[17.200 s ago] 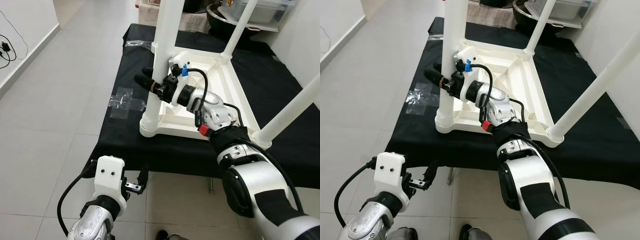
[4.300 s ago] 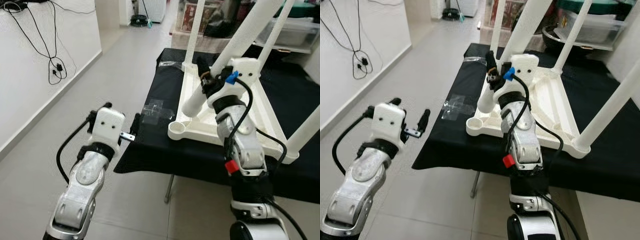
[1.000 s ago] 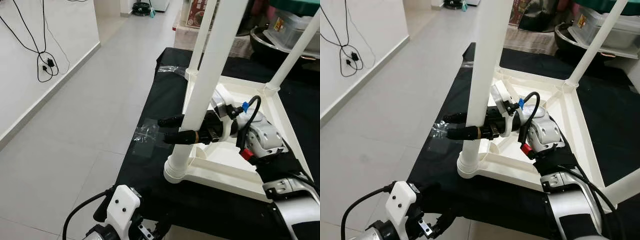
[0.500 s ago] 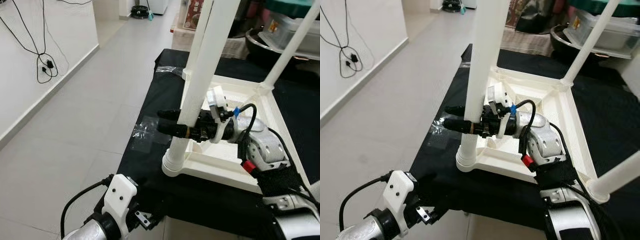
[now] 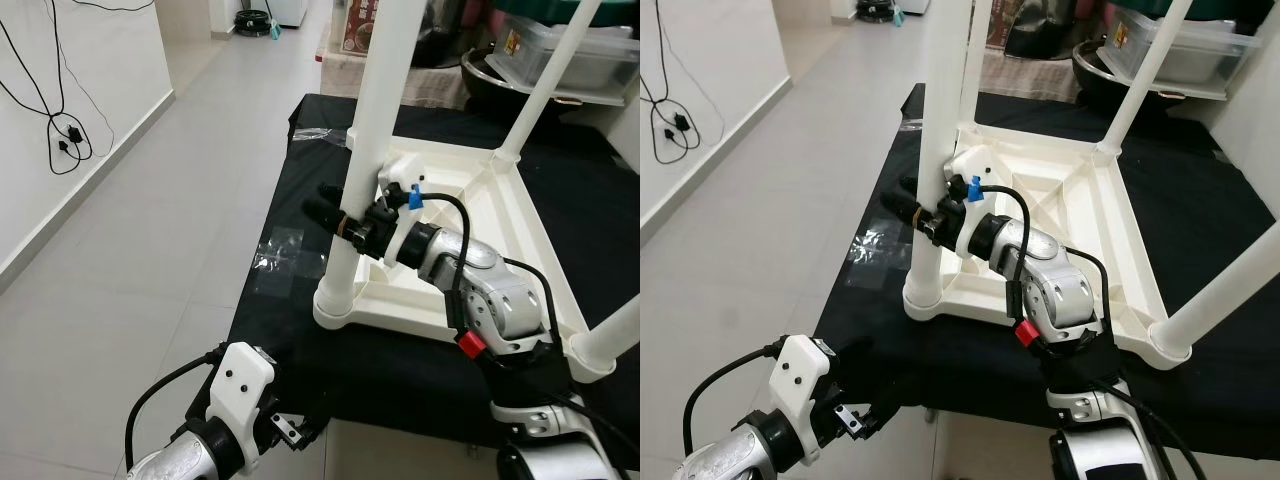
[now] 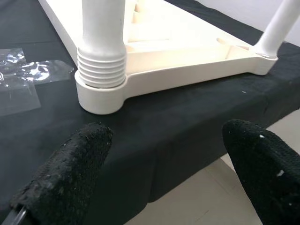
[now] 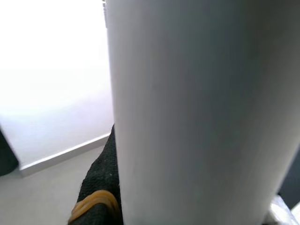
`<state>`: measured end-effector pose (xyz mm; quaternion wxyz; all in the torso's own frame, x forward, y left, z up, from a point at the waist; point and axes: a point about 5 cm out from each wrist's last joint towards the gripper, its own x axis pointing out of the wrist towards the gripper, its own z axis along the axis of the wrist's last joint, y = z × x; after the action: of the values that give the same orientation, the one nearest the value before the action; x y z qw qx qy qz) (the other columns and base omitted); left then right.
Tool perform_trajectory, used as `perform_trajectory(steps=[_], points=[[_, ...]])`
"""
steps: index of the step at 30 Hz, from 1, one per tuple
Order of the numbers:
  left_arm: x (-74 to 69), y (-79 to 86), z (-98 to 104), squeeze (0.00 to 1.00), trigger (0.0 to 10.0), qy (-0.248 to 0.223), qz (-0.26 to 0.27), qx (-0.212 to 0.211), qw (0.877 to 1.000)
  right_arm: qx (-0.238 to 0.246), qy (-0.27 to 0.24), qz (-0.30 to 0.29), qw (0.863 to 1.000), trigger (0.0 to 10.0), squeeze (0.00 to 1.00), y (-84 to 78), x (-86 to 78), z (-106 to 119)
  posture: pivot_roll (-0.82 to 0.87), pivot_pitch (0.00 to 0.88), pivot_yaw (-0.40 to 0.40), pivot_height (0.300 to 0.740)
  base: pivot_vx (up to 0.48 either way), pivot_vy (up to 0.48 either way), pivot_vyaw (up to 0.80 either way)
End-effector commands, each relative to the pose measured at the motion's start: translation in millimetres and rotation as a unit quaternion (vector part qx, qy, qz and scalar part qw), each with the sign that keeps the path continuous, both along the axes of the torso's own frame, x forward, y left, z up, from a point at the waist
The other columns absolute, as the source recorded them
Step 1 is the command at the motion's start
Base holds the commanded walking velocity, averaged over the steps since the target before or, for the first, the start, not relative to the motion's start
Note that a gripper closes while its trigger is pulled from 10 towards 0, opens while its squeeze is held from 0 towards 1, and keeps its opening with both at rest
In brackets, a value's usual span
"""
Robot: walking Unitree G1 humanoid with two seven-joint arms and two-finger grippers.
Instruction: Building children table
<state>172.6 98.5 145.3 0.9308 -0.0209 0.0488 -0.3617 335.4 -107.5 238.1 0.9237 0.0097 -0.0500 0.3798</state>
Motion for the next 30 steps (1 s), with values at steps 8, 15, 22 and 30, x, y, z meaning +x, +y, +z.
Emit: perform_trajectory(steps=[8, 15, 22, 30], points=[[6.3, 2.7, -2, 0.00, 10.0, -0.003, 0.011, 0.010, 1.000, -0.018, 0.041, -0.298, 0.954, 10.0, 0.00, -23.8, 7.5, -27, 0.09, 0.148, -0.096, 0.740, 0.000, 0.000, 0.00], [9.4, 0.4, 0, 0.00, 10.0, -0.009, 0.017, 0.002, 1.000, -0.018, 0.027, -0.442, 0.896, 10.0, 0.00, -5.8, 10.4, -20, 0.10, 0.157, -0.099, 0.740, 0.000, 0.000, 0.00], [8.2, -2.0, -2, 0.00, 10.0, -0.006, 0.021, 0.005, 1.000, 0.011, 0.050, -0.514, 0.856, 10.0, 0.00, 2.0, 18.9, -22, 0.10, 0.163, -0.103, 0.740, 0.000, 0.000, 0.00], [10.0, -2.7, -1, 0.00, 10.0, -0.010, 0.023, 0.002, 1.000, 0.041, 0.077, -0.594, 0.800, 10.0, 0.00, -2.2, 34.6, -19, 0.10, 0.168, -0.108, 0.740, 0.000, 0.000, 0.00]])
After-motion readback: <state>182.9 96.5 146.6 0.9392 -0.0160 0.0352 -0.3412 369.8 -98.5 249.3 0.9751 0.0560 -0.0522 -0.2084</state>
